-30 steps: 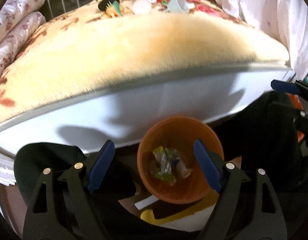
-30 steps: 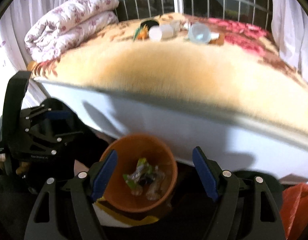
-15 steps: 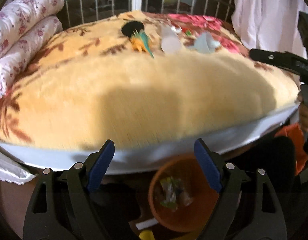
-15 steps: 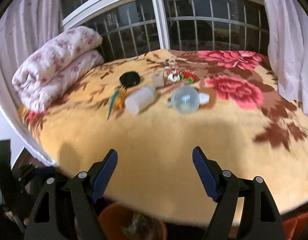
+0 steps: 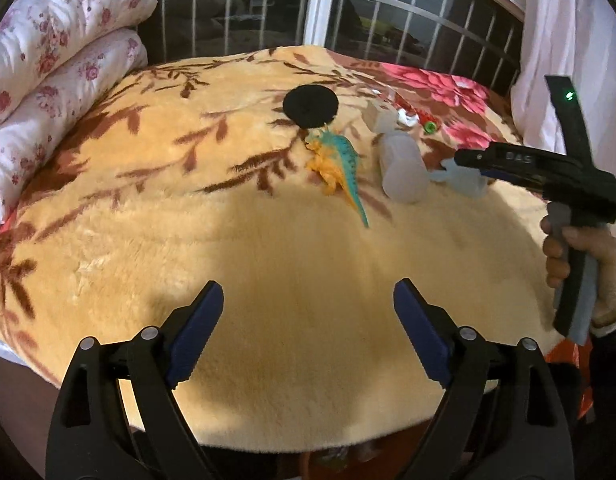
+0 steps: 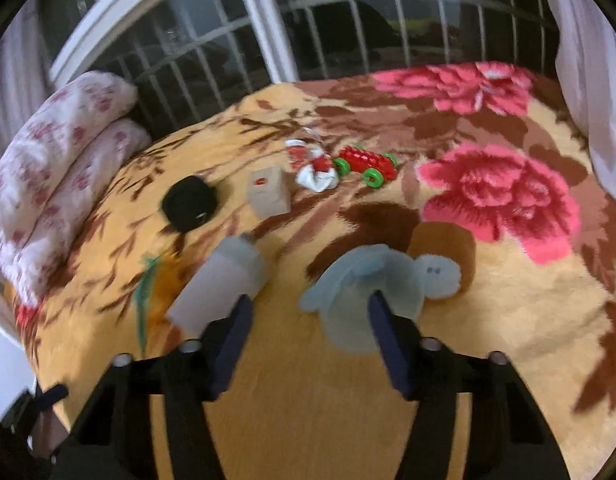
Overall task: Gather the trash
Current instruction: 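Move both grippers back over the bed toward the remaining items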
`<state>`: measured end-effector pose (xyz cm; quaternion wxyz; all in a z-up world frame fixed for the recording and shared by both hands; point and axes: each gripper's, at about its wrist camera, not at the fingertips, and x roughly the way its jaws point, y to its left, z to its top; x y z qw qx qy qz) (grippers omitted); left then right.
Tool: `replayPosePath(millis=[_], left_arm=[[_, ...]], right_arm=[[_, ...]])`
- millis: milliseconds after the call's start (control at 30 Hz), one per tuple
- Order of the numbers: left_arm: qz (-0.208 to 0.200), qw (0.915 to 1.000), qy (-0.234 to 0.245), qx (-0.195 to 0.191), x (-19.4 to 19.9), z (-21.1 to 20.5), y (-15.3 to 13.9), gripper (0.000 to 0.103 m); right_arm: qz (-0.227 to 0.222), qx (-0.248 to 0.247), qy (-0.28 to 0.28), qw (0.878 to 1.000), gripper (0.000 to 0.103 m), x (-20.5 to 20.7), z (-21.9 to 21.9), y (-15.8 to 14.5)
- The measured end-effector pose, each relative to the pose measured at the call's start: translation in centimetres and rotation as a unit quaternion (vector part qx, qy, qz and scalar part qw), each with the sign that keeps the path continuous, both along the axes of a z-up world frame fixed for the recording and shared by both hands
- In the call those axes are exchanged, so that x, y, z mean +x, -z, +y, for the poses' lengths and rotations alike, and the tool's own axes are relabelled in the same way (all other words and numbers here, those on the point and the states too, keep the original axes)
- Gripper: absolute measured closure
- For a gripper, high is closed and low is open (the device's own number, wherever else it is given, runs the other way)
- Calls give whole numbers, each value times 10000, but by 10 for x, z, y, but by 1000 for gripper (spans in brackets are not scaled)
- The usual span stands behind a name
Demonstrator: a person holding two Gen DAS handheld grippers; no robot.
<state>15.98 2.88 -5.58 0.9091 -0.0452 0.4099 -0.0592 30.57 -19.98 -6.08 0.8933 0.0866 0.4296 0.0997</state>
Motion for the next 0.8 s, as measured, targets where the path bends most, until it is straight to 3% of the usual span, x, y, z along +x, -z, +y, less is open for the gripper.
replayPosePath(millis=[67,100,133,300,567,767,800], left_arm=[[47,9999,-61,-78,7,2,2,18],[70,9999,-70,-104,10,3,4,18],[95,9999,-76,-110,13,2,5,18],[208,9998,-68,-30,31,-2,8,18],[192,9995,-187,-174,87,-21,-6,16],[515,9965,-652,-79,144,-29,6,16],[638,9954,-718,29,152,-31,13,21]], right_arm=[[179,66,94,9998,70,12,-3,10],[280,111,101,9995,89,17,-3,16],[342,270,20,9991,97,20,-4,21],[-167,206,-91,9996,98,-3,-2,7],[-1171,426,-492,9910,98,-88,-25,-48],[-1369,471,-636,9874,98,-122,-35,-60],[-1337,477,-655,9877,98,-123,-35,-58]])
